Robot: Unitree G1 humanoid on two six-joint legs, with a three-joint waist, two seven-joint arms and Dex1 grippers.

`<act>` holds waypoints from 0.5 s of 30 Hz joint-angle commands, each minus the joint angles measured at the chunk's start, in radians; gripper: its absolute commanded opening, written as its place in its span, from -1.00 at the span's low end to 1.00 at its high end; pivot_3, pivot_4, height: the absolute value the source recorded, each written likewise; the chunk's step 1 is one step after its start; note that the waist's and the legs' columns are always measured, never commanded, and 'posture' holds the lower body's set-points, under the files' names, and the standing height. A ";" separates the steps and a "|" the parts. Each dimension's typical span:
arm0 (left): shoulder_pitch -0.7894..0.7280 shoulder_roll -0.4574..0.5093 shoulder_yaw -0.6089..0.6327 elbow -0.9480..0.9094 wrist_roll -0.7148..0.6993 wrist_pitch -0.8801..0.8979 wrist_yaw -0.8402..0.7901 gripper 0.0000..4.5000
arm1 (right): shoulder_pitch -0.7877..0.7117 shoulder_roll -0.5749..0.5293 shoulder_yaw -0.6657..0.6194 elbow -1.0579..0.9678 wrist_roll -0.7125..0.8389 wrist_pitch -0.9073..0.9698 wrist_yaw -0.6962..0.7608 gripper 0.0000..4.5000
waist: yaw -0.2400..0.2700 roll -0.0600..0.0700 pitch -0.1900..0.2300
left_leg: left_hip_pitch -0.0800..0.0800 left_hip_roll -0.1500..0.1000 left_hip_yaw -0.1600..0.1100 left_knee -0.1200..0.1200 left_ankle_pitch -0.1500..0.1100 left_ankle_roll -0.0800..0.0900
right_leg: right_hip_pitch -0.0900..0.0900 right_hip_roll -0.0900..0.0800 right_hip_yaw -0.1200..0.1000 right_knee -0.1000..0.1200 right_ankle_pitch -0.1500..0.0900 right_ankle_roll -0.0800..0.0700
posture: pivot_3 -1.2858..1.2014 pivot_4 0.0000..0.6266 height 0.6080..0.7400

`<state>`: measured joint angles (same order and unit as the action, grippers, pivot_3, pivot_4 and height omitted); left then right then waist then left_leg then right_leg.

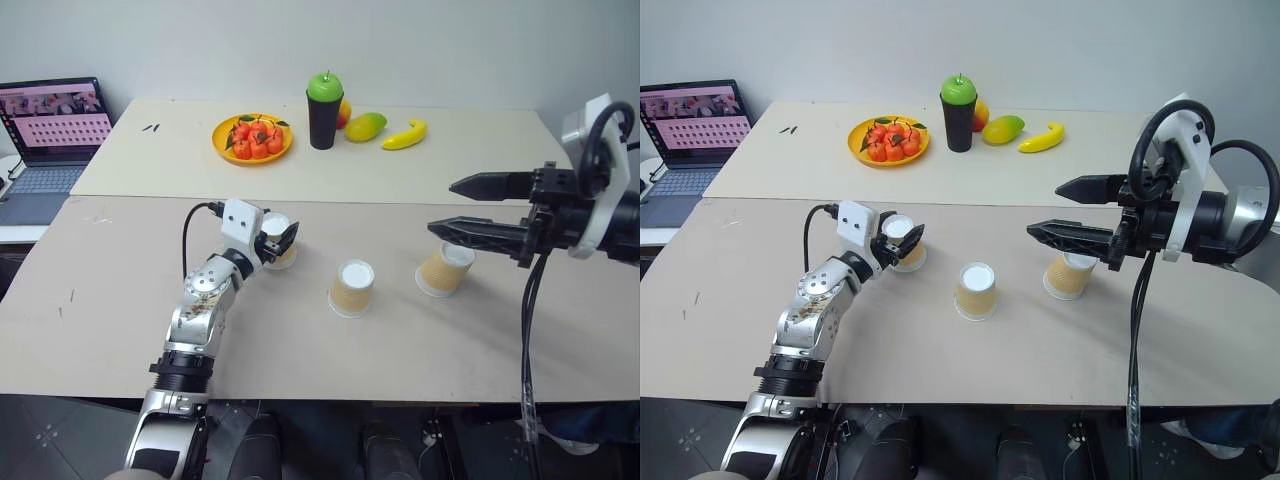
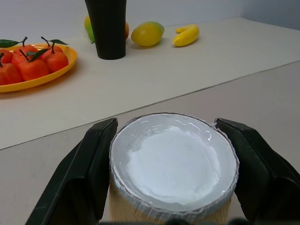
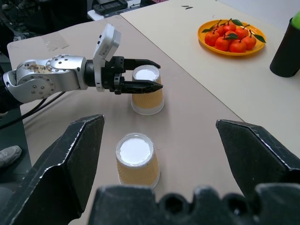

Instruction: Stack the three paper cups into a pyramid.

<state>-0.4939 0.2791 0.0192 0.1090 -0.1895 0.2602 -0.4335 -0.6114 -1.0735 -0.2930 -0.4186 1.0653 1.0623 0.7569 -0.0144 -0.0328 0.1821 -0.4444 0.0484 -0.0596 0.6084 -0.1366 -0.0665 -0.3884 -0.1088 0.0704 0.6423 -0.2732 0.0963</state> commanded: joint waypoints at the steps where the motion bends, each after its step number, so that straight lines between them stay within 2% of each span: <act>1: -0.013 0.023 0.022 -0.040 -0.028 -0.022 -0.041 0.53 | -0.002 -0.013 -0.038 -0.021 0.008 -0.008 -0.005 1.00 | 0.000 0.000 0.000 | 0.000 0.000 0.000 0.000 0.000 0.000 | 0.000 0.000 0.000 0.000 0.000 0.000 | 0.03 -0.52 0.93; 3: -0.008 0.036 0.025 -0.079 -0.055 -0.018 -0.081 0.53 | 0.001 -0.010 -0.037 -0.023 0.007 -0.010 -0.006 1.00 | 0.000 0.000 0.000 | 0.000 0.000 0.000 0.000 0.000 0.000 | 0.000 0.000 0.000 0.000 0.000 0.000 | 0.03 -0.52 0.93; 5: 0.019 0.075 0.016 -0.153 -0.112 -0.012 -0.188 0.53 | 0.005 -0.009 -0.036 -0.023 0.005 -0.013 -0.005 1.00 | -0.001 0.000 0.000 | 0.000 0.000 0.000 0.000 0.000 0.000 | 0.000 0.000 0.000 0.000 0.000 0.000 | 0.03 -0.52 0.93; 9: 0.109 0.226 -0.004 -0.257 -0.207 -0.002 -0.453 0.53 | 0.021 -0.007 -0.037 -0.023 -0.003 -0.024 0.006 1.00 | -0.003 0.001 0.000 | 0.000 0.000 0.000 -0.002 0.000 0.000 | -0.001 0.000 0.000 0.000 0.000 0.000 | 0.03 -0.52 0.93; 12: 0.129 0.297 -0.011 -0.267 -0.235 -0.015 -0.566 0.53 | 0.028 -0.005 -0.030 -0.018 -0.015 -0.036 0.016 1.00 | -0.004 0.002 0.000 | 0.001 0.001 0.001 -0.002 0.000 0.000 | -0.001 0.000 0.000 0.000 -0.001 -0.001 | 0.03 -0.52 0.93; 15: 0.117 0.321 -0.034 -0.243 -0.233 -0.032 -0.635 0.53 | 0.029 -0.003 -0.025 -0.016 -0.023 -0.042 0.022 1.00 | 0.004 0.002 0.000 | 0.000 0.001 0.000 -0.001 0.000 0.000 | 0.000 0.000 0.000 0.000 -0.001 -0.001 | 0.03 -0.52 0.93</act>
<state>-0.3523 0.5915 -0.0003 -0.1167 -0.4012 0.2604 -1.0178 -0.5732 -1.0727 -0.2916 -0.4228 1.0431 1.0488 0.7668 -0.0103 -0.0310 0.1826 -0.4441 0.0490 -0.0591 0.6082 -0.1366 -0.0665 -0.3884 -0.1088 0.0703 0.6421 -0.2737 0.0955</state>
